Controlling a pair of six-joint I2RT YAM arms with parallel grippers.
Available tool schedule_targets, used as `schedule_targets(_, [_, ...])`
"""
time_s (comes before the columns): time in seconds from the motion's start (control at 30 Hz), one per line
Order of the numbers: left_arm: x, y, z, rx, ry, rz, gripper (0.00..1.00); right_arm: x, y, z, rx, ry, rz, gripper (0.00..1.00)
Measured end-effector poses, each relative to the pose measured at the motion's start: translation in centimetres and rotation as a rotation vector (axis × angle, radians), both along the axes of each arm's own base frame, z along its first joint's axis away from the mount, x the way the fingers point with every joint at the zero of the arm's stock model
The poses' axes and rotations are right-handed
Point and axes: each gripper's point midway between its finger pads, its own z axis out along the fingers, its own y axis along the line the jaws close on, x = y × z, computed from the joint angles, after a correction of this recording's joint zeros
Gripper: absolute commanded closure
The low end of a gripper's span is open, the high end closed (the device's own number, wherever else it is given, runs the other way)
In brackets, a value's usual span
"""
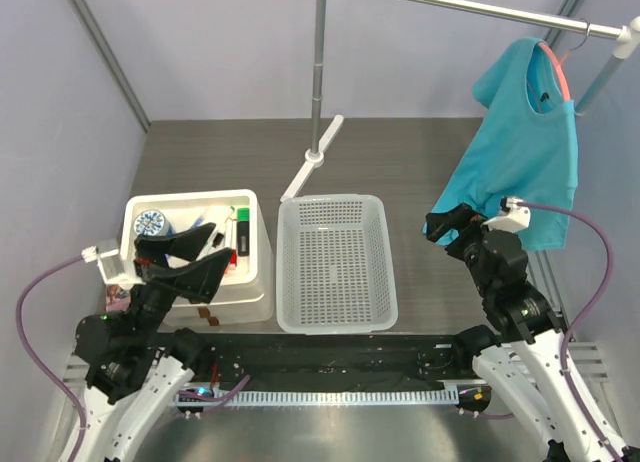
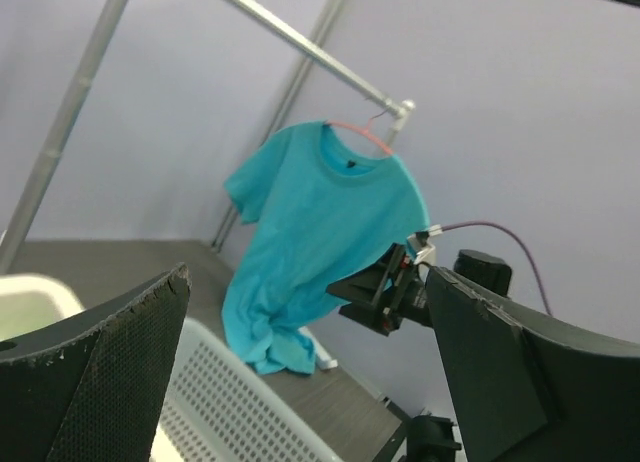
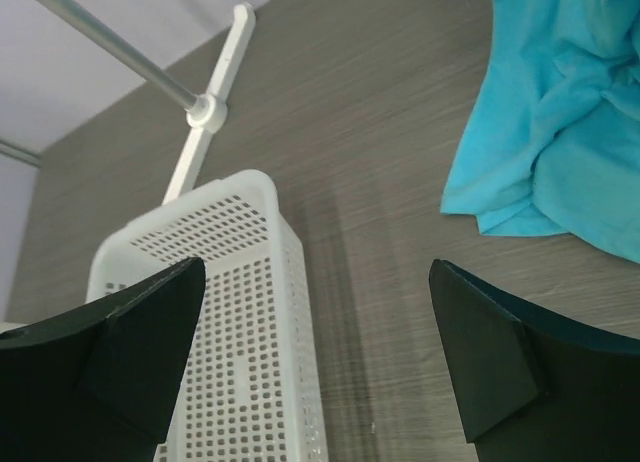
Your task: Remove the t-shirt from the hanger
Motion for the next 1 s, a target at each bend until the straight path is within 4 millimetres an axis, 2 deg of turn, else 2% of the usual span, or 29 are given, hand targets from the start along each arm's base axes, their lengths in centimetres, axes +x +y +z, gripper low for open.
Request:
schedule_targets(0.07, [1.5,-0.2,-1.5,0.03,0.093,0.029,0.0,0.0,0.0,-0.9,-0.036,0.055,0.007,0.0])
schedule_targets(0.13, [3.1,-0.3,-3.6,0.055,0.209,0.062,0.0,0.1,0.2,-0.8,-0.073,0.084,0.033,0.0])
schedule_targets(0.23, [4.5,0.5,-6.7,0.056,0.441,0.12,0.0,0.5,0.9,1.4,-0.101,0.075,0.082,0.0])
schedule_targets(0.27, [4.5,0.8,-7.2,0.069,0.492,0.138,0.0,0.7,1.2,2.5,-0.109,0.063,0.098,0.0])
schedule_targets(0.4, [3.4,1.0,-6.3,0.132,0.519,0.128,0.0,1.5,1.7,7.1,-0.146,0.004,0.134,0.0])
schedule_targets(0.53, [2.8,1.2,-5.3,0.188,0.522,0.131,0.0,2.3,1.3,12.2,-0.197,-0.06,0.118,0.0])
schedule_targets(0.7, [3.6,1.6,-5.2,0.269,0.603,0.18,0.0,4.0,-1.9,19.7,-0.307,-0.124,-0.049,0.0])
schedule_targets(0.83, [4.3,1.7,-5.9,0.326,0.686,0.209,0.0,5.3,-5.1,24.9,-0.405,-0.157,-0.242,0.0])
schedule_targets(0.87, [4.4,1.7,-6.2,0.342,0.704,0.21,0.0,5.6,-6.5,26.4,-0.451,-0.15,-0.326,0.0])
schedule_targets(1.0, [3.6,1.4,-7.1,0.38,0.735,0.176,0.0,7.4,-9.4,29.4,-0.583,-0.109,-0.518,0.0])
